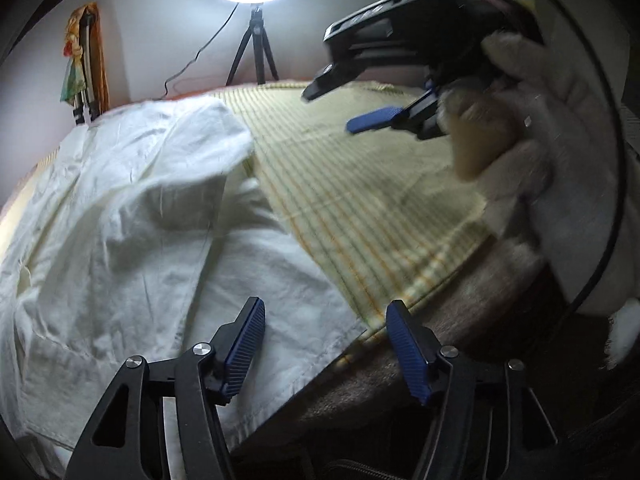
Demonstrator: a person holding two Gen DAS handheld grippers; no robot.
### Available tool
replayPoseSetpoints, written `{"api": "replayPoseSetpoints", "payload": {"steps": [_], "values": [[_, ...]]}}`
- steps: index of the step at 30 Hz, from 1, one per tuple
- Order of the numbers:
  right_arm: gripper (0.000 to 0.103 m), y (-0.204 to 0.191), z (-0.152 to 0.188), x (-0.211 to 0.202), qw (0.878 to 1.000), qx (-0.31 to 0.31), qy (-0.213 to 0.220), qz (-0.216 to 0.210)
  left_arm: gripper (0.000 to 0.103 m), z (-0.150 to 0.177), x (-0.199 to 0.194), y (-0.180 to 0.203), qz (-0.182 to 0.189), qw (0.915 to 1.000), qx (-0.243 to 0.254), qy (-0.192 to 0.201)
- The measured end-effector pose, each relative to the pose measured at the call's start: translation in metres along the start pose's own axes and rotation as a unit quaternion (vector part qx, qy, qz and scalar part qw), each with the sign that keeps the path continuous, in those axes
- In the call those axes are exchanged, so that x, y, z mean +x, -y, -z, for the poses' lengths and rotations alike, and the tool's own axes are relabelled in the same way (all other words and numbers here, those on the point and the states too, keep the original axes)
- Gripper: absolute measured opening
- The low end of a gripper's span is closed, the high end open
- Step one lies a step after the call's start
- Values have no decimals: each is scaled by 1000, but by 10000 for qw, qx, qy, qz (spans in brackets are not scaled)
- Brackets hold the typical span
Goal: Fold small clothes
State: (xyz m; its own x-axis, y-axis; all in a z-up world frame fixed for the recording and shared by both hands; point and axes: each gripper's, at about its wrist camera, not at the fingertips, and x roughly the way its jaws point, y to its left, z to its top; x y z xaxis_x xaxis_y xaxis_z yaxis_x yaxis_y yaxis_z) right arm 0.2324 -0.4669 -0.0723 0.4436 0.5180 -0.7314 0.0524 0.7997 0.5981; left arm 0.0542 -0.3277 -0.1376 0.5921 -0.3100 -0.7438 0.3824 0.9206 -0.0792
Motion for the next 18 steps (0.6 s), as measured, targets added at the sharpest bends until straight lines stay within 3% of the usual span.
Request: {"api": "replayPoseSetpoints", "payload": {"steps": [1, 2, 4, 10, 18], "values": [[53, 4, -1, -2, 10000, 57, 21, -2, 50, 2, -1, 0, -60, 9999, 51, 125], [53, 7, -2, -3, 9999, 94, 37, -8, 28, 3, -1, -2, -161, 9997, 104, 177], [53, 10, -2, -3, 9999, 134, 48, -30, 7, 1, -1, -12, 88, 9998, -75, 172], [53, 3, 0, 10, 9996, 209, -62, -200, 3, -9, -33, -56, 451, 9921, -1055, 510], [53, -22, 8, 52, 9972, 336, -397, -546, 3, -7, -68, -75, 706, 9852, -1368, 756]]}}
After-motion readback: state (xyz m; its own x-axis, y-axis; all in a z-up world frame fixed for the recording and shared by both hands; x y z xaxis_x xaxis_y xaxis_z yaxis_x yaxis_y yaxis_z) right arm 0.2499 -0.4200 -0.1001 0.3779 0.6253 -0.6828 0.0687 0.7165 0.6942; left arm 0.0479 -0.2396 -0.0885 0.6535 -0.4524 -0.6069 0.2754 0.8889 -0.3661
